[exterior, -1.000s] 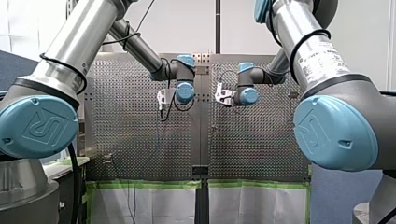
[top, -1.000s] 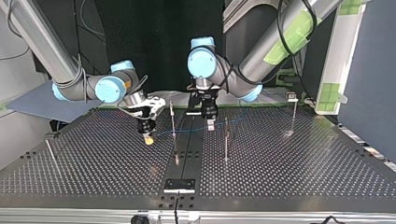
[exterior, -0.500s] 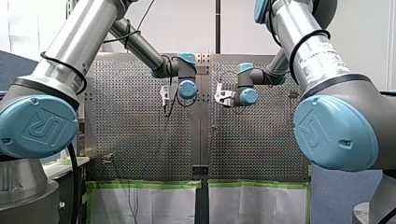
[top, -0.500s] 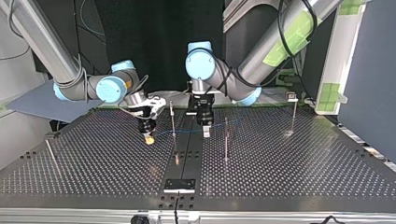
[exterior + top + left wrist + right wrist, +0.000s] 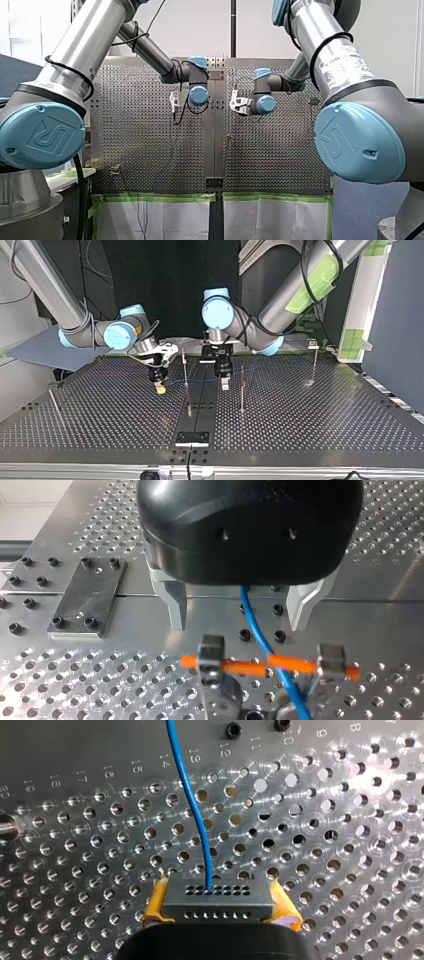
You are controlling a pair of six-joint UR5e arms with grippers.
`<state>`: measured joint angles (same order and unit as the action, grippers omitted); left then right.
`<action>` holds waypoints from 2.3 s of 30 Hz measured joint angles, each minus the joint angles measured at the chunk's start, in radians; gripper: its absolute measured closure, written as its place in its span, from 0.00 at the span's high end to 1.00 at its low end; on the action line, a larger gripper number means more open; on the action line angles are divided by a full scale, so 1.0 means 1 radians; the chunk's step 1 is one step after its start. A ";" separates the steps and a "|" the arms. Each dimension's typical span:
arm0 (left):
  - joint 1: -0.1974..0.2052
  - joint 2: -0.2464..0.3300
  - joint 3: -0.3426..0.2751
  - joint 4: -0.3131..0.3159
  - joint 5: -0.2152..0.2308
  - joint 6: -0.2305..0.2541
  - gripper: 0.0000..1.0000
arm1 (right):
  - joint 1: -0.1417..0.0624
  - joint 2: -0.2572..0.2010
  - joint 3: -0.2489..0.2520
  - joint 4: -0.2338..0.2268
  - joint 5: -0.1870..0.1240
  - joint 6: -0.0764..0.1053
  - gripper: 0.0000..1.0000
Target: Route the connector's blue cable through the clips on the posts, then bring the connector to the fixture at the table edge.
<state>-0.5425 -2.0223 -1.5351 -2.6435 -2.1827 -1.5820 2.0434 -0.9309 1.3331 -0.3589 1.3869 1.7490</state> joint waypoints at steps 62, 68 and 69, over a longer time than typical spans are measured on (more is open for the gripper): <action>-0.031 -0.049 0.065 -0.043 -0.030 0.085 0.00 | -0.004 0.012 0.000 0.019 -0.001 -0.005 0.00; -0.035 -0.050 0.035 -0.023 -0.031 0.090 0.00 | -0.004 0.013 0.000 0.062 0.009 -0.031 0.00; -0.035 -0.050 0.031 -0.017 -0.031 0.090 0.00 | -0.003 0.013 0.001 0.069 0.012 -0.037 0.00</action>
<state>-0.5774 -2.0722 -1.5046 -2.6609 -2.2136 -1.4915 2.0403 -0.9183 1.3339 -0.2898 1.3989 1.7117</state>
